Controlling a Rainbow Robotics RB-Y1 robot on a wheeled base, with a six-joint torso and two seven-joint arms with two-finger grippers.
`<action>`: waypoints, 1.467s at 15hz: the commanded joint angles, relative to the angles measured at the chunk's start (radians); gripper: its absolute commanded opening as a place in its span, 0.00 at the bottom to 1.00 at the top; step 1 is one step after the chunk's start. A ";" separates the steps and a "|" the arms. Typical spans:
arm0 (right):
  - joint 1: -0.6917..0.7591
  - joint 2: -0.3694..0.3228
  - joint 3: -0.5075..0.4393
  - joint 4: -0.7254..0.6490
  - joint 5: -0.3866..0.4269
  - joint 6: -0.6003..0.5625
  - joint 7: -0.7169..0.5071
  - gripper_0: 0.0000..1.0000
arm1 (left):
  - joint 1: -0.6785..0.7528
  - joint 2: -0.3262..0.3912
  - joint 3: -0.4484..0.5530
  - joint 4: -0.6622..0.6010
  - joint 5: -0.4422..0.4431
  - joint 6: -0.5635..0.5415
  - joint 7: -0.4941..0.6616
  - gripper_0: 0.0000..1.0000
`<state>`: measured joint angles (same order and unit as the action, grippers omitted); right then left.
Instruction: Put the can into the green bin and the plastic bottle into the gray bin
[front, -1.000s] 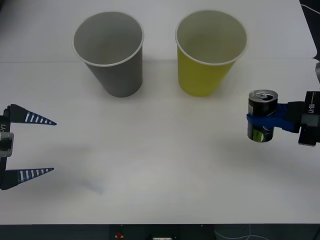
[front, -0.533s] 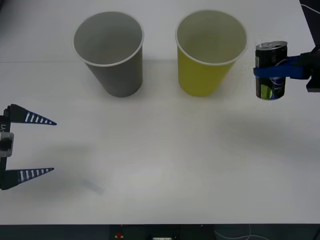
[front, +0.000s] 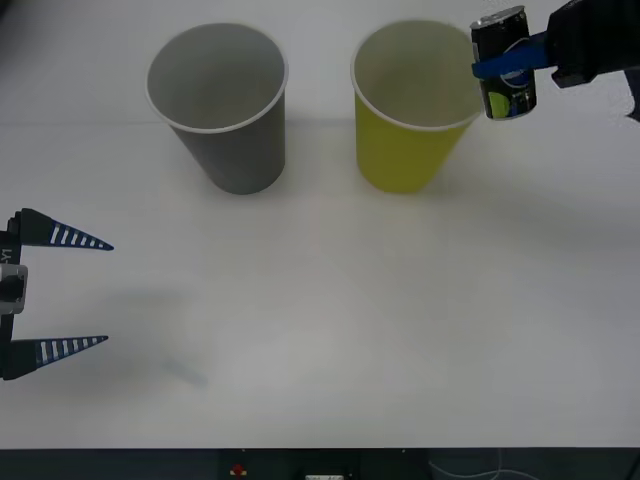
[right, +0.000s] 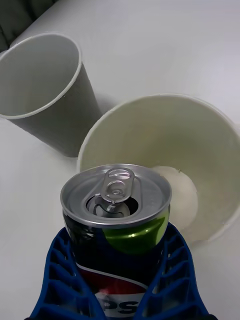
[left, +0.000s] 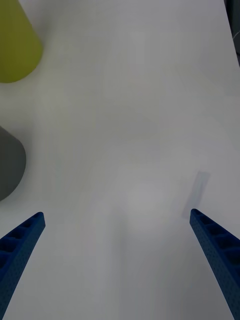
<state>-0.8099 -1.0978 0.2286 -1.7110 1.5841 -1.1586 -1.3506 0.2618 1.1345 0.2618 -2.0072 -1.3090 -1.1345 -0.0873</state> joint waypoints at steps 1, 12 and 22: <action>-0.144 0.069 0.087 0.123 0.085 -0.062 0.001 0.00 | 0.000 0.000 0.000 0.000 0.000 0.000 0.000 1.00; -0.374 0.254 0.248 0.426 0.238 -0.069 0.042 0.11 | 0.000 0.000 0.000 0.000 0.000 0.000 0.000 1.00; -0.370 0.225 0.247 0.426 0.155 -0.069 0.156 1.00 | 0.000 0.000 0.000 0.000 0.000 0.000 0.000 1.00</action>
<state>-1.1810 -0.8620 0.4766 -1.2850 1.7661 -1.2275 -1.2120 0.2618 1.1345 0.2618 -2.0071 -1.3090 -1.1345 -0.0873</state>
